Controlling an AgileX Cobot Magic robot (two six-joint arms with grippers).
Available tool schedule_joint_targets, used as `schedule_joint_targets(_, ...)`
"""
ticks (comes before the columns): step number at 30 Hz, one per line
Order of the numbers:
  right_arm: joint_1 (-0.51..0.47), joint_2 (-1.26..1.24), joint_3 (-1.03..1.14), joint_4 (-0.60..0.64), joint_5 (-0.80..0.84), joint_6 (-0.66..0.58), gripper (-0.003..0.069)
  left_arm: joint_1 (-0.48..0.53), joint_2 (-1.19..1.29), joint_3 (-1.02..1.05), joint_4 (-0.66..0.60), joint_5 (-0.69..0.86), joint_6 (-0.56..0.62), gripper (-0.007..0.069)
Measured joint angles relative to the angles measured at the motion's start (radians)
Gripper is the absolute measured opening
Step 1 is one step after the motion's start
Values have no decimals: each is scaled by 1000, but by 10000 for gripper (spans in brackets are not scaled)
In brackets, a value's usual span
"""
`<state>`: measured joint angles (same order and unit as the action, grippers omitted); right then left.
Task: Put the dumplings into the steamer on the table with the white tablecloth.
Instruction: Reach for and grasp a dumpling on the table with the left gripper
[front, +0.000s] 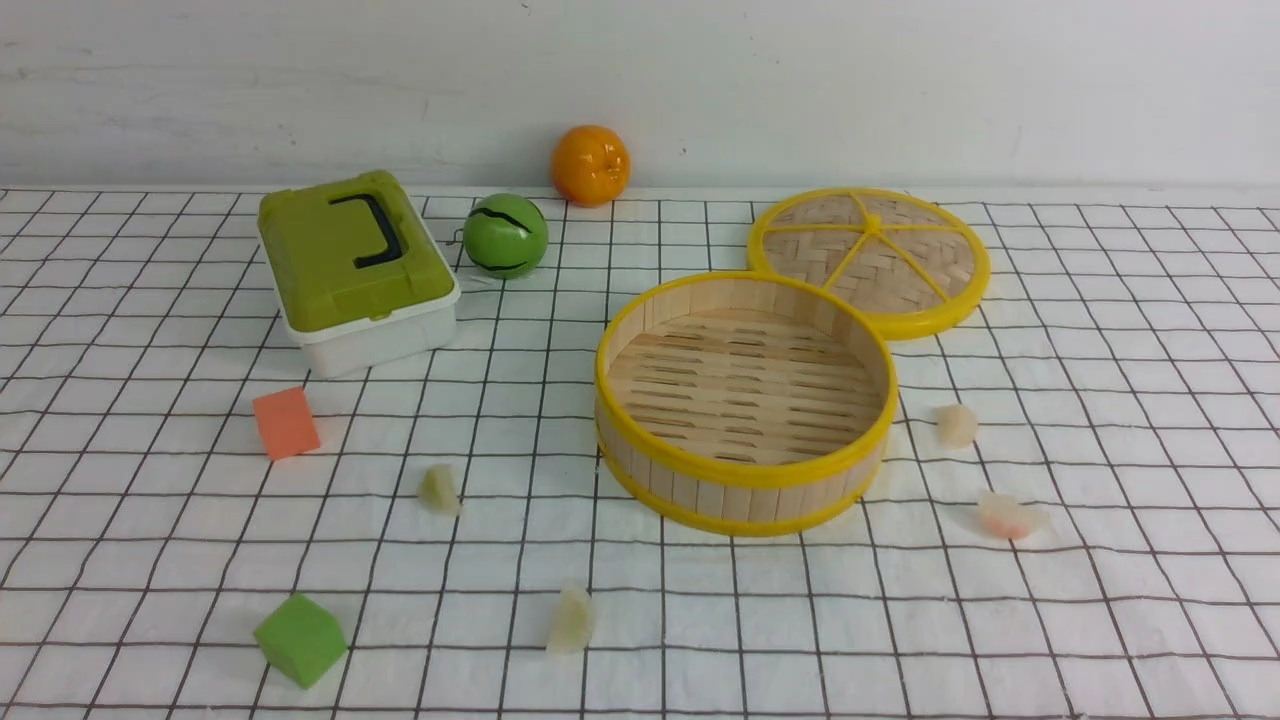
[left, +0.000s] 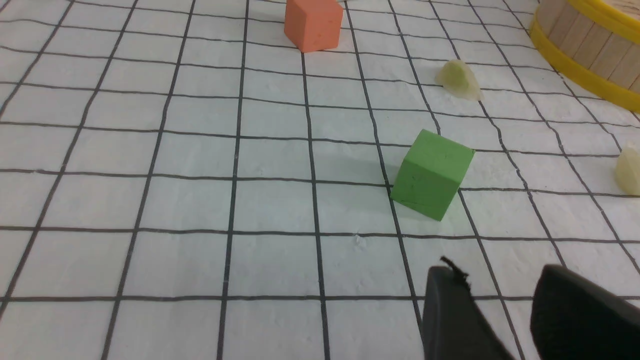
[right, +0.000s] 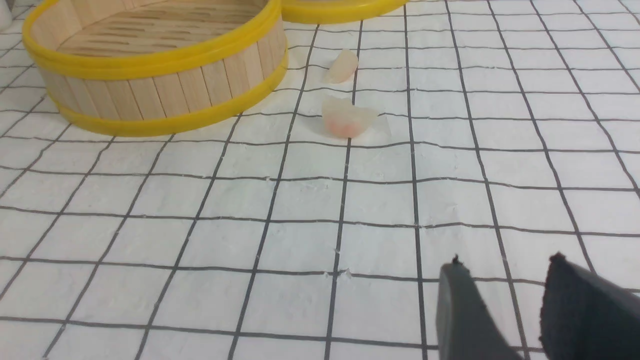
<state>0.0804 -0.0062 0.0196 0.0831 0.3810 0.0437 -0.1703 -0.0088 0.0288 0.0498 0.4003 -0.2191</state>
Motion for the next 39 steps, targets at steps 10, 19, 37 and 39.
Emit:
schedule_joint_targets(10,0,0,0,0,0,0,240,0,0,0,0,0,0,239)
schedule_joint_targets(19,0,0,0,0,0,0,240,0,0,0,0,0,0,239)
schedule_joint_targets(37,0,0,0,0,0,0,240,0,0,0,22,0,0,239)
schedule_joint_targets(39,0,0,0,0,0,0,240,0,0,1,22,-12,0,239)
